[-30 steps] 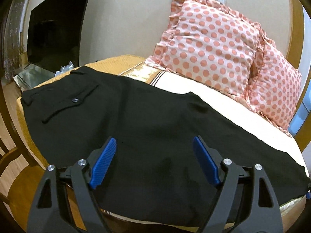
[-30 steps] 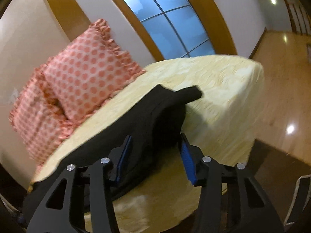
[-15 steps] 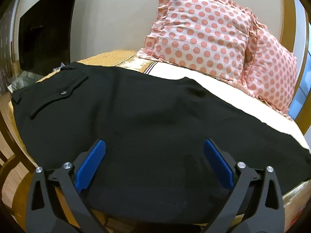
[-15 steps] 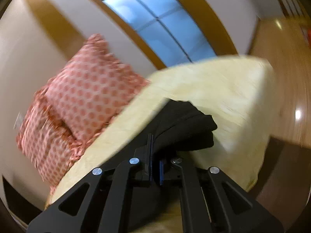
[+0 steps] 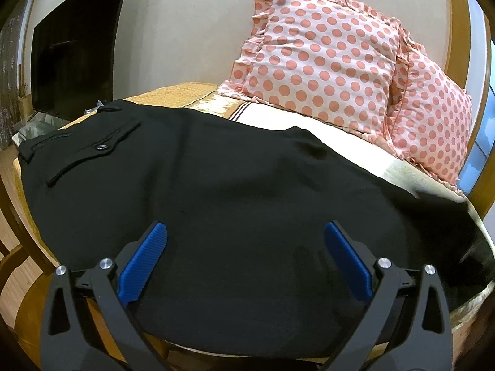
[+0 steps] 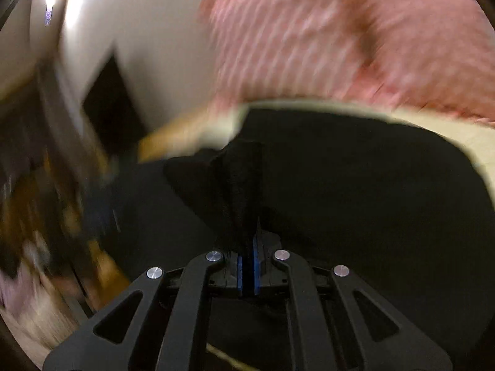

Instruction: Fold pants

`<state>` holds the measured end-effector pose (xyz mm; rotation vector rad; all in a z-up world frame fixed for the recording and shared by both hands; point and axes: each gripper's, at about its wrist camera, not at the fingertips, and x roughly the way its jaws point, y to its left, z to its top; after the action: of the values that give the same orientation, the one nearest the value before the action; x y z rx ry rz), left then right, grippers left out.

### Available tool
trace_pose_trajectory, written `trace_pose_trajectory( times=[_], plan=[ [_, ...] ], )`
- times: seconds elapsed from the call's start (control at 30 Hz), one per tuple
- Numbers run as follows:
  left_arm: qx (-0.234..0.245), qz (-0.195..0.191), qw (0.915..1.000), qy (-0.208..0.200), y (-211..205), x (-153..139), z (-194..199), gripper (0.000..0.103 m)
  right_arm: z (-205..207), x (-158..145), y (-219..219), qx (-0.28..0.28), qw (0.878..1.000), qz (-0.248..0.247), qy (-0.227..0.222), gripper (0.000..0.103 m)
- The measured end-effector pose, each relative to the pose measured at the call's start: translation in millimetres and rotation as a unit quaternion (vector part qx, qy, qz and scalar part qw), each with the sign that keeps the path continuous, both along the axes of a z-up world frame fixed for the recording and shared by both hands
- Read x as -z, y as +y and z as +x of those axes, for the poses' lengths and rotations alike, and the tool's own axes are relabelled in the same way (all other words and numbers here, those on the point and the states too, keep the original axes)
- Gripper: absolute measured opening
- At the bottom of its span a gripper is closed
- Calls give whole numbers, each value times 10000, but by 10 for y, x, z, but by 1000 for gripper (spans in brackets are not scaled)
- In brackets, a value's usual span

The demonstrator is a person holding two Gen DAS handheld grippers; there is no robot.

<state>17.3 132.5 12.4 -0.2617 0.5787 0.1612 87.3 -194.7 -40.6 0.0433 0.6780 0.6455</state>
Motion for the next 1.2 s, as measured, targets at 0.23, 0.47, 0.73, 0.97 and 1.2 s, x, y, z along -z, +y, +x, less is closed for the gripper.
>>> trace_pose_trajectory(
  times=[0.23, 0.47, 0.73, 0.97, 1.2],
  plan=[
    [25, 58, 10000, -50, -31, 11, -9, 101, 80, -478, -99, 465, 9944, 782, -537, 5],
    [44, -5, 9999, -91, -6, 7, -19, 101, 81, -474, 203, 461, 9941, 569, -795, 5],
    [6, 39, 10000, -83, -19, 7, -16, 101, -64, -355, 580, -27, 9938, 93, -1104, 5],
    [-298, -910, 9930, -695, 399, -223, -297, 101, -450, -40, 954, -1006, 9800, -1176, -1247, 56],
    [-1281, -726, 9837, -1030, 928, -431, -590, 101, -224, -304, 655, -284, 9895, -222, -1401, 56]
  ],
)
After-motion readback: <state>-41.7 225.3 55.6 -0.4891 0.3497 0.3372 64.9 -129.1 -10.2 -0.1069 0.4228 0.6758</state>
